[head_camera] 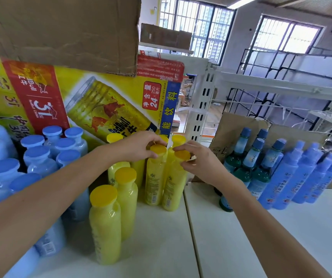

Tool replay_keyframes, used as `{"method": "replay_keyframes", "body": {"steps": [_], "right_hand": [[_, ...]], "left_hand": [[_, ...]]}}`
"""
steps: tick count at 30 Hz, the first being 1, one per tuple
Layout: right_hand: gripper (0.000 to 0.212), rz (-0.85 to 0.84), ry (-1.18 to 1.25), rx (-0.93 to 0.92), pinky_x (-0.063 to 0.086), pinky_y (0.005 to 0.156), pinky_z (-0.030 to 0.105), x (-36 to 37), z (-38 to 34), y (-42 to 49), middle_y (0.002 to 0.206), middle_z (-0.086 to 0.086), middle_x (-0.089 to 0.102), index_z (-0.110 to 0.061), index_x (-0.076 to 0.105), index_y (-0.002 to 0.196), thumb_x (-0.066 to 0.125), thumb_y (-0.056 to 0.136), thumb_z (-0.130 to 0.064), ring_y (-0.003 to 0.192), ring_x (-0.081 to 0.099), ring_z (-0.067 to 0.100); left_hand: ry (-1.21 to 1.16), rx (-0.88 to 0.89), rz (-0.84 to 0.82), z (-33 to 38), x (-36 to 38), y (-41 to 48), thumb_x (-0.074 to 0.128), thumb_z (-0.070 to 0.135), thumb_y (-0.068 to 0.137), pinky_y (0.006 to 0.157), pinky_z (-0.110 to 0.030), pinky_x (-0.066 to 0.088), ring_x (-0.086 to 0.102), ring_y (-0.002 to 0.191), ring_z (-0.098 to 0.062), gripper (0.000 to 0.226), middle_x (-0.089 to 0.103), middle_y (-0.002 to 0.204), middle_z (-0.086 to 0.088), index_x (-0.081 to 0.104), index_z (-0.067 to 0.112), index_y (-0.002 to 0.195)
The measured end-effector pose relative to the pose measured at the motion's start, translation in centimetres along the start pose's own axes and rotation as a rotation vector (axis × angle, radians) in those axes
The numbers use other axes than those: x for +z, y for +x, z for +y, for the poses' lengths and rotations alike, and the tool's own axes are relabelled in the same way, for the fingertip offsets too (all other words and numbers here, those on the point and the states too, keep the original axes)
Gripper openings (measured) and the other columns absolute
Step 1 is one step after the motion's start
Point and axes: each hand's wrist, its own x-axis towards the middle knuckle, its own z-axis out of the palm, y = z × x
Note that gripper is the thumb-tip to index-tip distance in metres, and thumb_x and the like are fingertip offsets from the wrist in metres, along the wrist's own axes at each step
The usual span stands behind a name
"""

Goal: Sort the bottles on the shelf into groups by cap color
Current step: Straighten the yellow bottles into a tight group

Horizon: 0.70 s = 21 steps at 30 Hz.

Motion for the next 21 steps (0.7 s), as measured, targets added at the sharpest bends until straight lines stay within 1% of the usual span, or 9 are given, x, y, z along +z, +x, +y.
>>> {"method": "replay_keyframes", "body": {"steps": [4,7,11,14,16,17,18,20,21], "right_hand": [[0.042,-0.055,0.019,-0.005,0.052,0.087,0.025,0.0,0.4,0.1,0.119,0.000,0.052,-0.022,0.056,0.124,0.063,0.084,-0.010,0.102,0.052,0.012],[0.042,-0.011,-0.073,0.021,0.050,0.086,0.028,0.0,0.4,0.5,0.119,0.000,0.055,-0.024,0.056,0.123,0.066,0.082,-0.018,0.096,0.051,0.010],[0.045,0.057,-0.182,0.132,0.044,0.078,0.026,0.1,0.4,1.2,0.116,0.002,0.057,-0.021,0.055,0.120,0.070,0.078,-0.032,0.098,0.054,0.016],[0.046,0.099,-0.229,0.176,0.045,0.077,0.028,0.3,0.3,1.4,0.114,0.001,0.058,-0.020,0.055,0.116,0.071,0.076,-0.038,0.097,0.056,0.018],[0.049,0.098,-0.247,0.176,0.047,0.079,0.031,0.4,0.2,1.3,0.115,0.000,0.057,-0.021,0.054,0.117,0.071,0.076,-0.041,0.098,0.057,0.018],[0.049,0.082,-0.235,0.166,0.047,0.080,0.032,0.3,0.2,1.2,0.116,0.000,0.056,-0.021,0.053,0.118,0.071,0.076,-0.041,0.098,0.057,0.019],[0.050,0.053,-0.211,0.146,0.048,0.081,0.033,0.1,0.3,1.1,0.118,0.000,0.055,-0.022,0.053,0.120,0.071,0.077,-0.039,0.098,0.056,0.018],[0.049,-0.020,-0.169,0.096,0.048,0.085,0.034,-0.2,0.2,0.7,0.123,0.001,0.053,-0.024,0.051,0.126,0.069,0.080,-0.031,0.101,0.054,0.018],[0.049,-0.040,-0.161,0.081,0.047,0.086,0.033,-0.4,0.2,0.5,0.124,0.001,0.053,-0.025,0.050,0.127,0.068,0.082,-0.028,0.100,0.054,0.018]], "left_hand": [[0.066,0.000,-0.001,0.2,0.0,0.4,0.069,0.026,0.080,0.086,-0.025,0.041,0.049,0.097,-0.010,0.046,0.053,0.118,0.002,0.055,0.023,0.123],[0.107,-0.003,0.035,0.5,0.2,0.7,0.069,0.031,0.079,0.083,-0.024,0.038,0.046,0.097,-0.009,0.044,0.055,0.119,0.002,0.056,0.024,0.120],[-0.001,-0.002,-0.007,0.8,0.2,0.8,0.068,0.016,0.081,0.085,-0.025,0.042,0.052,0.102,-0.011,0.040,0.055,0.114,0.006,0.059,0.029,0.117],[-0.044,0.008,-0.086,0.9,-0.1,0.8,0.065,0.006,0.082,0.090,-0.028,0.045,0.052,0.105,-0.012,0.042,0.051,0.110,0.011,0.059,0.030,0.116],[-0.072,-0.005,-0.106,1.0,-0.2,0.8,0.066,0.006,0.082,0.092,-0.031,0.046,0.053,0.106,-0.013,0.042,0.052,0.109,0.011,0.060,0.030,0.115],[-0.089,-0.008,-0.101,1.1,-0.1,0.8,0.068,0.009,0.081,0.090,-0.030,0.046,0.053,0.104,-0.013,0.040,0.052,0.108,0.011,0.060,0.029,0.114],[-0.094,-0.002,-0.081,1.2,0.0,0.8,0.070,0.014,0.079,0.085,-0.025,0.045,0.053,0.101,-0.011,0.038,0.052,0.106,0.012,0.061,0.027,0.113],[-0.016,0.010,-0.007,1.7,0.4,0.8,0.074,0.026,0.075,0.070,-0.014,0.037,0.047,0.088,-0.001,0.038,0.049,0.103,0.012,0.062,0.025,0.110],[0.045,0.012,0.033,1.9,0.6,0.8,0.074,0.031,0.074,0.065,-0.013,0.033,0.044,0.081,0.002,0.039,0.047,0.101,0.011,0.061,0.024,0.110]]}}
